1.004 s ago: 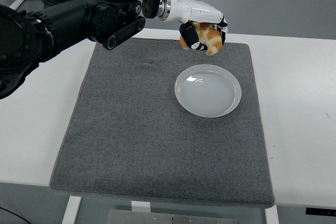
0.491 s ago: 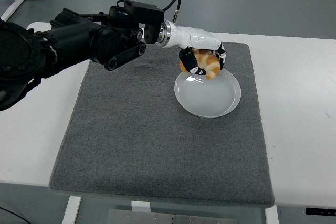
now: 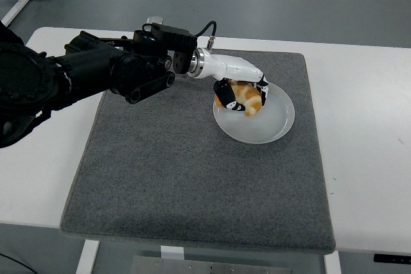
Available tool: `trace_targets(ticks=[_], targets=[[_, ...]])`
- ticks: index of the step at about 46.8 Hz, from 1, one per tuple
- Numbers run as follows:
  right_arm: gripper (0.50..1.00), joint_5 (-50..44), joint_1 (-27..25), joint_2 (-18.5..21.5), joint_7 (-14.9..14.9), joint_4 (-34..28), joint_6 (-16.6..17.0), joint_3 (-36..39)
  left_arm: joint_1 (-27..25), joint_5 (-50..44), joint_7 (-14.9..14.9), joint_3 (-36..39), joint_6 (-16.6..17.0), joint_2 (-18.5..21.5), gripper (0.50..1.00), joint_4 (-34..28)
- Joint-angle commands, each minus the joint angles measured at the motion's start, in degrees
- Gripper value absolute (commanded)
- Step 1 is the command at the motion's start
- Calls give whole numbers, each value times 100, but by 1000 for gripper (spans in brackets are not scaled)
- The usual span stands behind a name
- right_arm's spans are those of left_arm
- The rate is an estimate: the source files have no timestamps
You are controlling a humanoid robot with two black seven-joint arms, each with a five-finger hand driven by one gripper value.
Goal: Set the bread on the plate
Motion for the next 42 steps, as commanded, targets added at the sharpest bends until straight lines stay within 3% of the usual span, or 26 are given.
trace_targets(ticks=[1, 39, 42], targets=[[952, 2, 0, 0, 1, 0, 1, 0, 63, 71, 0, 0, 5, 0, 500, 33], [952, 2, -17, 0, 1, 9, 1, 0, 459, 141, 0, -9, 233, 0, 500, 156], [952, -7, -17, 0, 1, 9, 1, 0, 459, 141, 0, -9, 233, 0, 553, 156]])
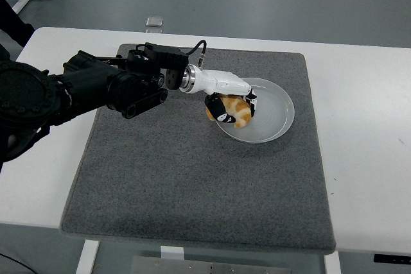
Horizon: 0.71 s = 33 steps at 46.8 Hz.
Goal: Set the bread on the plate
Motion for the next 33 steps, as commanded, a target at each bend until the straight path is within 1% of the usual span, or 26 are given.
trace_targets(ticks=[1, 5, 6, 9, 13, 15, 17, 20, 24, 28, 30, 33], targets=[[952, -7, 1, 0, 1, 0, 0, 0, 3, 0, 0, -1, -1, 0, 570, 1], [952, -7, 1, 0, 1, 0, 0, 0, 3, -8, 0, -1, -1, 0, 628, 1], [952, 2, 1, 0, 1, 0, 0, 0, 12, -8, 0, -9, -1, 0, 649, 1], [952, 2, 1, 0, 1, 0, 0, 0, 47, -26, 0, -18, -1, 0, 735, 1], [952, 2, 1, 0, 1, 0, 0, 0, 47, -52, 0, -18, 7, 0, 782, 1], [954, -7, 1, 0, 1, 8, 0, 0, 47, -70, 0, -27, 7, 0, 818, 1], [952, -7, 1, 0, 1, 9, 0, 0, 47, -79, 0, -27, 16, 0, 842, 1], [952, -7, 1, 0, 1, 9, 0, 0, 47, -87, 0, -27, 104, 0, 855, 1], [952, -7, 1, 0, 1, 9, 0, 0, 47, -105, 0, -36, 244, 0, 921, 1], [952, -7, 1, 0, 1, 9, 0, 0, 47, -123, 0, -53, 289, 0, 939, 1], [952, -7, 1, 0, 1, 9, 0, 0, 47, -140, 0, -80, 289, 0, 958, -8], [952, -7, 1, 0, 1, 9, 0, 0, 38, -149, 0, -229, 280, 0, 964, -8]])
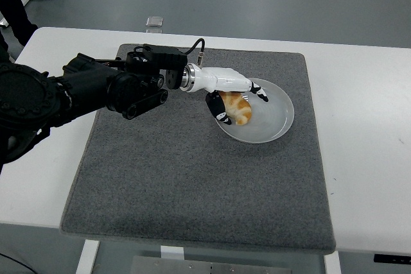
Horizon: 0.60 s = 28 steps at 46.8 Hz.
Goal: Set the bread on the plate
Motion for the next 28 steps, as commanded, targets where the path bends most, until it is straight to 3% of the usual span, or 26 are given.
trace_targets(ticks=[1, 4, 15, 21, 28], targets=[[952, 0, 0, 0, 0, 0, 0, 0, -27, -31, 0, -190, -7, 0, 966, -3], [952, 0, 0, 0, 0, 0, 0, 0, -36, -58, 0, -409, -25, 0, 990, -3], [952, 0, 0, 0, 0, 0, 0, 0, -150, -479, 0, -1701, -323, 0, 992, 14], [952, 0, 0, 0, 0, 0, 0, 0, -150, -1462, 2, -2281, -517, 0, 992, 418], [952, 0, 0, 0, 0, 0, -9, 0, -133, -3097, 80, -2344, -526, 0, 994, 919]])
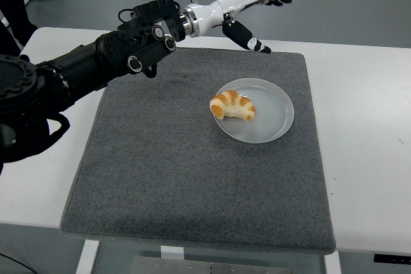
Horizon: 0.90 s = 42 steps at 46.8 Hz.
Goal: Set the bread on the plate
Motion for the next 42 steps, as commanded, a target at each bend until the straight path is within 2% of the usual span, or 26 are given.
trace_targets(ticks=[1, 10, 17, 30, 37, 42], targets=[[952, 0, 0, 0, -9, 0, -3, 0, 38, -965, 117, -8, -2, 0, 994, 200], [952, 0, 0, 0, -10, 0, -3, 0, 248, -3259, 723, -113, 77, 0, 996, 429], [952, 0, 0, 0, -1, -9, -3, 0, 530, -4403, 820, -402, 130, 0, 996, 429], [952, 0, 0, 0, -9, 0, -3, 0, 1364, -4641, 803, -2704, 227, 0, 1000, 367], [952, 0, 0, 0, -1, 0, -3, 0, 1751, -4650, 794, -3470, 209, 44, 1000, 350], [952, 9, 0, 0, -1, -9, -3, 0, 1997, -4650, 794, -3971, 201, 166, 1000, 122]])
